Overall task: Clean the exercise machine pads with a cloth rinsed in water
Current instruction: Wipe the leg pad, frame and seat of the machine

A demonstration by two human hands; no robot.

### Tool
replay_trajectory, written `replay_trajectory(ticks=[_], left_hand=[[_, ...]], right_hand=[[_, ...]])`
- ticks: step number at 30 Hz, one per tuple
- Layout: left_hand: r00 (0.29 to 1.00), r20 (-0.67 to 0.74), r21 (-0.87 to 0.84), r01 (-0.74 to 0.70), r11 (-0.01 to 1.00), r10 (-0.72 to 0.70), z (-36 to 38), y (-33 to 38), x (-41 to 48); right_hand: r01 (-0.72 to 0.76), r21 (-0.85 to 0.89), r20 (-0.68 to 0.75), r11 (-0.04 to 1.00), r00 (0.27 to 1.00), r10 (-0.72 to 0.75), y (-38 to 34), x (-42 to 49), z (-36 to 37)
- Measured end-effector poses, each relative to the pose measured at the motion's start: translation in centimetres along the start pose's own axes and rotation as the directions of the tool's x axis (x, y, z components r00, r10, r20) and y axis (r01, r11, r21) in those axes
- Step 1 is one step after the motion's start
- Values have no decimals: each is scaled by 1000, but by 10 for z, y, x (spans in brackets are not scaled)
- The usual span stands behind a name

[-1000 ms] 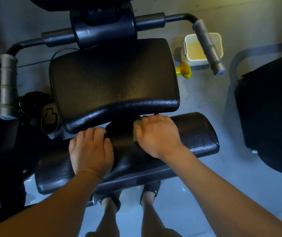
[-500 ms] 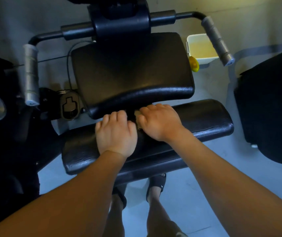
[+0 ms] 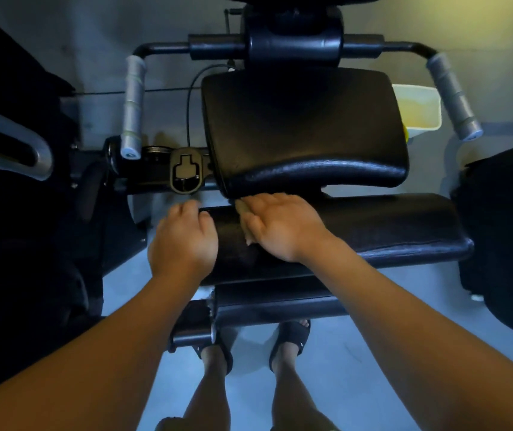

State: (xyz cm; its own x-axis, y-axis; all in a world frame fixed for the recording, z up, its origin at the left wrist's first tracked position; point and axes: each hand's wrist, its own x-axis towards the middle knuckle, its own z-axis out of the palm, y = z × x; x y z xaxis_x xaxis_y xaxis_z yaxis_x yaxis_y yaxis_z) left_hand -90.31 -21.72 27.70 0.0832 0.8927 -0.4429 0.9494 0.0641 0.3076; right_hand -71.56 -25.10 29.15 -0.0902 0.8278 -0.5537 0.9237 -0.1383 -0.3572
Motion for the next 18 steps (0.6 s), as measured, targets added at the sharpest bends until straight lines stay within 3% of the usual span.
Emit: replay_trajectory(ticks=[4,9,11,14,18], left_hand=[[997,-47,-128,47,991,-53,5,0,-1],[998,-60,-113,28,993,-35,4,-1,0],[997,-78,-127,10,992,-20,8,-2,1],[996,-84,-140,-5,990,-7,11,-6,4],[994,-104,-139,-39,990,25,14,-7,8]], right_hand=[[103,-45,-65,994,992,-106,4,-25,10],[-201,-166,-141,965,974,178,52,-38,11],[-253,-212,-147,944,963,226,44,-25,14],[-233,-162,-148,959,966,210,13,1,11],[-90,-133,-77,987,994,80,-24,22,6]])
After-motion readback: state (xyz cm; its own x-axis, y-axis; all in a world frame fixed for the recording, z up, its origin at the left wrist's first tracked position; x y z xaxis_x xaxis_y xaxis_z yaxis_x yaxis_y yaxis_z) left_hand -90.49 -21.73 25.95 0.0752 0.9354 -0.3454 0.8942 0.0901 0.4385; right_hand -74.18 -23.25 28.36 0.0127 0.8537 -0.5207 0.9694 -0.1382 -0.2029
